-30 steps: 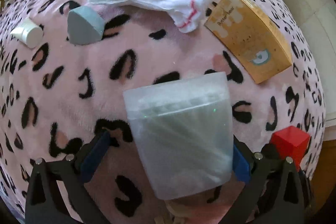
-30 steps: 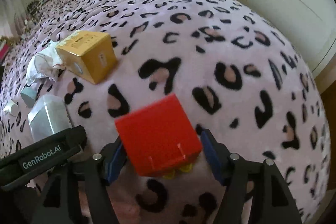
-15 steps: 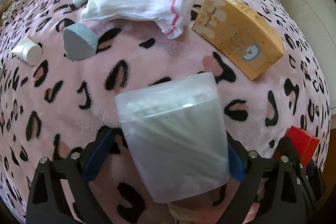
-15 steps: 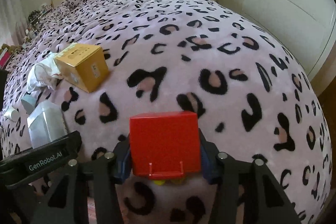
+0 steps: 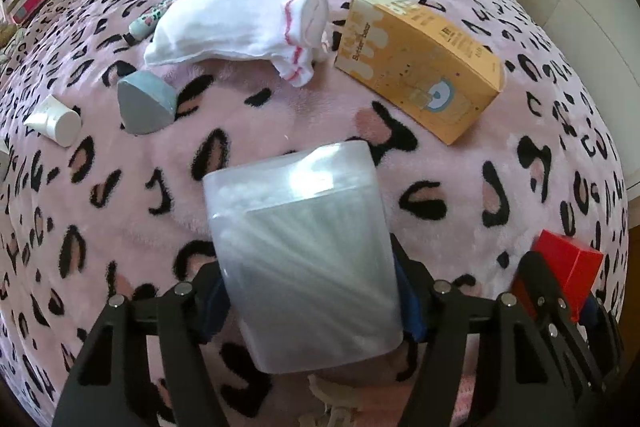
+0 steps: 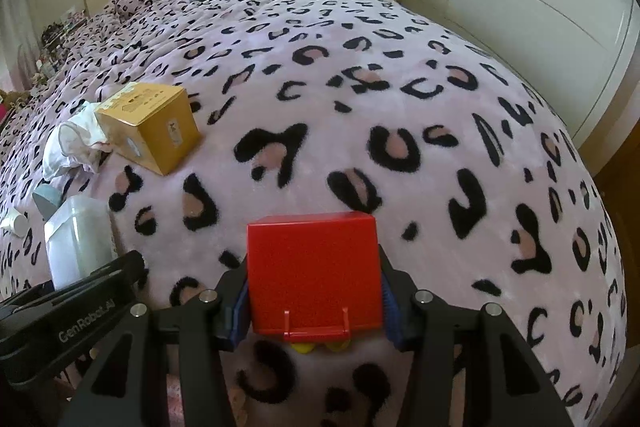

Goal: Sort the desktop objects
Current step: 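Close the left tool on the clear swab box while the right tool grips the red cube, then lift the swab box with the left tool while the right tool lifts the red cube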

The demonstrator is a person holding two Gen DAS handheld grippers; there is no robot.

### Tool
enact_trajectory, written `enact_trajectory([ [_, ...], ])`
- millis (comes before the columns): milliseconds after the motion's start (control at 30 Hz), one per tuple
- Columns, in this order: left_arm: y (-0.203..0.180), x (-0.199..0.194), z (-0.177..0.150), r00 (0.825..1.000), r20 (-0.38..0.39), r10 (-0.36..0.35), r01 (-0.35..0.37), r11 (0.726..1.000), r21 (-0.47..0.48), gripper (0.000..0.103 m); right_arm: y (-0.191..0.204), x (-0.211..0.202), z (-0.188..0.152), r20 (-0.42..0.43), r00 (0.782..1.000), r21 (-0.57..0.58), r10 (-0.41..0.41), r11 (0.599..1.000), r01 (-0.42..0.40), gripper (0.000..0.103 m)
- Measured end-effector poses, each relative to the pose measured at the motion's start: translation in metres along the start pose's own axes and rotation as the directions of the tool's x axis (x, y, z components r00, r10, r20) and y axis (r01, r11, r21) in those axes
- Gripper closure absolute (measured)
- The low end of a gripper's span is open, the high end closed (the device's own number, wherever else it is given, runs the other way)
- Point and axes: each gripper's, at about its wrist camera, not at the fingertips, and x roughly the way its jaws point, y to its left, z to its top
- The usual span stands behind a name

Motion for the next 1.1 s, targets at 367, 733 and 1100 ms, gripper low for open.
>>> enact_trajectory([
  [367, 0.006, -0.023, -0.007, 0.999, 0.044, 0.009, -0.011, 0.999, 0.045, 0.038, -0.001, -0.015, -0.002, 0.016, 1.000, 0.032, -0.016, 0.999, 0.016, 0.051],
  [733, 0.033, -0.057, -0.020, 0.999, 0.040, 0.034, -0.040, 0.987, 0.157, 0.038, 0.010, -0.041, -0.014, -0.013, 0.999, 0.103, 0.036, 0.994, -0.035, 0.051],
  [1100, 0.048, -0.102, -0.030, 0.995, 0.093, 0.032, -0.056, 0.962, 0.267, 0.038, 0.028, -0.083, -0.025, -0.001, 1.000, 0.090, 0.020, 0.996, -0.020, 0.051],
])
